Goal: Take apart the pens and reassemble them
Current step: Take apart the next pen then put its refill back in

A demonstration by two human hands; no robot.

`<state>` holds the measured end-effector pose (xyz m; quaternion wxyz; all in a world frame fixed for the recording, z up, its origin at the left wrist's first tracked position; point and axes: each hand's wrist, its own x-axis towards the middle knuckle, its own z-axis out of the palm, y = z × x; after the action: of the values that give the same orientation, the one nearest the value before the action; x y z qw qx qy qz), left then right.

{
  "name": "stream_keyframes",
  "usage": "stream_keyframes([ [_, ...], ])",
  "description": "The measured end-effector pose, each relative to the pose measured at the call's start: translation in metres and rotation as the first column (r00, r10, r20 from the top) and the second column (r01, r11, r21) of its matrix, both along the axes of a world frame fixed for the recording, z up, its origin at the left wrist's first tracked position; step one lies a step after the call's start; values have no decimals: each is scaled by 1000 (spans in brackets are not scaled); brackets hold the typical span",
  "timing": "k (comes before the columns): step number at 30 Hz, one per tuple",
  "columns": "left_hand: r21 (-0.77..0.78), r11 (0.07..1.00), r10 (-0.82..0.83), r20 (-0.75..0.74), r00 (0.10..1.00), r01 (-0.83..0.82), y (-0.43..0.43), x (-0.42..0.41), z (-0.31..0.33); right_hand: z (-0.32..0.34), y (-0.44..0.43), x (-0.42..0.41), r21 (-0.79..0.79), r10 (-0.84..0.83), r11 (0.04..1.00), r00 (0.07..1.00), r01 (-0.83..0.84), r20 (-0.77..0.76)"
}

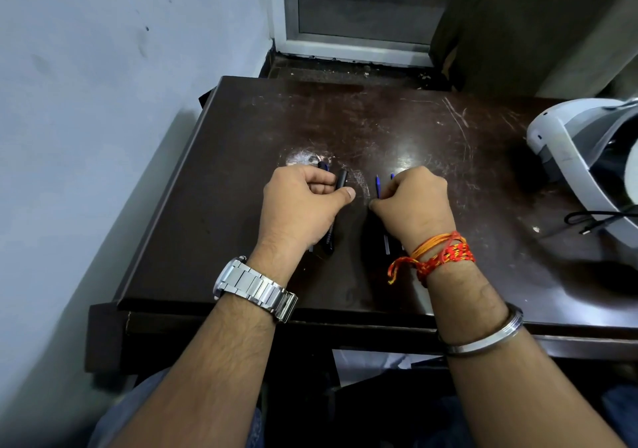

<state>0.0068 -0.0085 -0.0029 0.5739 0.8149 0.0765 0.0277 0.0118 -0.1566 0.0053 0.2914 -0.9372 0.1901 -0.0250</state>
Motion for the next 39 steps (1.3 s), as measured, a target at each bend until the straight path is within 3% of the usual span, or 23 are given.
stream_keyframes([
  [9, -27, 999, -38, -33, 999, 38, 1, 0, -1, 1, 4, 0, -22, 45, 999, 999, -46, -29],
  [13, -53, 994, -102, -95, 990, 97, 1, -1, -1, 9, 8, -2, 76, 24, 996, 974, -42, 226],
  [17, -44, 979, -204, -151, 967, 200, 0, -3, 2, 18, 11, -2, 336, -143, 940, 836, -52, 530],
  [20, -37, 971, -240, -167, 956, 237, -2, -5, 5, 20, 14, -1, 452, -235, 888, 756, -89, 611],
  [25, -31, 967, -253, -160, 954, 251, -4, -6, 9, 18, 17, 1, 467, -228, 875, 741, -128, 631],
  [30, -54, 974, -223, -131, 966, 218, -3, -5, 7, 14, 17, 2, 442, -153, 888, 822, -130, 549],
  [33, -64, 984, -173, -101, 980, 167, -2, -3, 7, 9, 20, 2, 395, -106, 911, 863, -115, 494],
  [39, -52, 999, -1, -22, 1000, -1, 9, 3, 8, 5, 18, 2, 410, -155, 908, 838, -89, 524],
])
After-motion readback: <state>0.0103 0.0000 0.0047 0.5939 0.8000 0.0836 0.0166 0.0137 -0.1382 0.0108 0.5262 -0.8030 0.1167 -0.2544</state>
